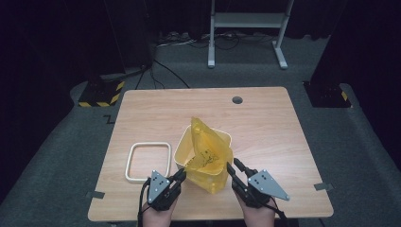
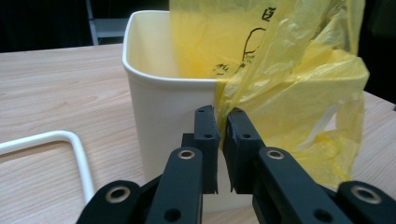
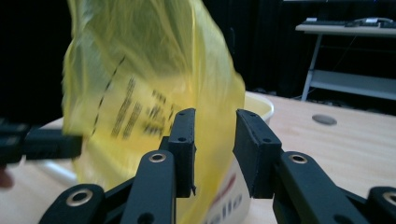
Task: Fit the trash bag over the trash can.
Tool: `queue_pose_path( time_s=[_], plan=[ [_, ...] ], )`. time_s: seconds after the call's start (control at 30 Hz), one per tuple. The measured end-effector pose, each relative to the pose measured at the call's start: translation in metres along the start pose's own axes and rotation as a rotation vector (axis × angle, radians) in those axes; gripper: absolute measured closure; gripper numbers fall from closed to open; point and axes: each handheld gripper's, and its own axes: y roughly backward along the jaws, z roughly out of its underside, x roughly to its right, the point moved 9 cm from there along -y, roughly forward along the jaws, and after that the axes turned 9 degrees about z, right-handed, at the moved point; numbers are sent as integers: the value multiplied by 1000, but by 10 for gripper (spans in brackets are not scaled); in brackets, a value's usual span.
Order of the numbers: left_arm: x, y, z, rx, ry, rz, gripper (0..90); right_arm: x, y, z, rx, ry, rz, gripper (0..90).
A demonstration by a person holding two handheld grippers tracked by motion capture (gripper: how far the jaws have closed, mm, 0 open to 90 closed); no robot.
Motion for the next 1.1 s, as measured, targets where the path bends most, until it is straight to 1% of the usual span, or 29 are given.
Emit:
queue_pose_path(
  time_s=[0.03,0.1,0.17,0.2,0.23,0.27,0.3,0.37,0.4,0.43,0.5,0.57,0.6,0.63,0.67,0.7,0.77,0.83,0.87,0.9,0.93,0.97,1.0,1.07,1.1],
  plan=[
    [-1,0,1,-1,6,0,836,0,-4,-3,3,4,8,676],
    [-4,2,1,-2,8,-6,836,-1,-13,-5,-9,0,9,683],
    [-8,4,2,4,35,-9,836,2,-23,-1,-34,30,38,733],
    [-11,6,3,4,44,-10,837,6,-28,3,-50,41,54,772],
    [-13,6,3,3,54,-10,836,10,-31,6,-53,43,68,818],
    [-16,7,3,8,77,-14,836,14,-32,7,-56,38,75,837],
    [-18,7,4,6,86,-17,836,19,-34,10,-66,24,81,845],
    [-19,7,3,-2,85,-17,823,24,-37,12,-77,26,90,844],
    [-19,8,2,-6,77,-22,808,25,-38,13,-82,23,90,843],
    [-19,8,1,-5,73,-22,770,26,-38,14,-86,29,92,841],
    [-17,11,-4,14,70,-16,706,26,-38,15,-86,35,92,830],
    [-15,16,-10,31,37,-23,607,27,-37,14,-83,32,91,806],
    [-14,17,-12,40,30,-25,587,27,-37,13,-82,30,90,801],
    [-13,19,-16,59,27,-16,573,27,-37,13,-81,29,90,801],
    [-11,19,-19,72,26,-15,534,26,-37,13,-78,28,89,802],
    [-11,19,-22,78,7,-17,512,25,-37,14,-78,27,87,801],
    [-8,18,-30,106,-10,-5,496,24,-36,14,-79,25,83,801],
    [-3,15,-39,129,-24,17,483,23,-36,15,-77,28,81,801],
    [-1,12,-43,132,-38,25,473,22,-36,15,-76,31,79,801],
    [1,10,-46,133,-48,27,472,21,-36,15,-74,30,78,801],
    [2,5,-50,125,-67,29,473,20,-36,15,-74,28,77,802],
    [3,0,-52,110,-72,32,490,20,-36,15,-75,25,74,802],
    [3,-3,-53,97,-73,38,543,19,-36,16,-76,27,74,802],
    [1,-8,-53,78,-63,51,689,19,-36,16,-78,28,73,802],
    [-1,-8,-53,75,-69,38,772,18,-36,17,-78,29,72,804]
  ],
)
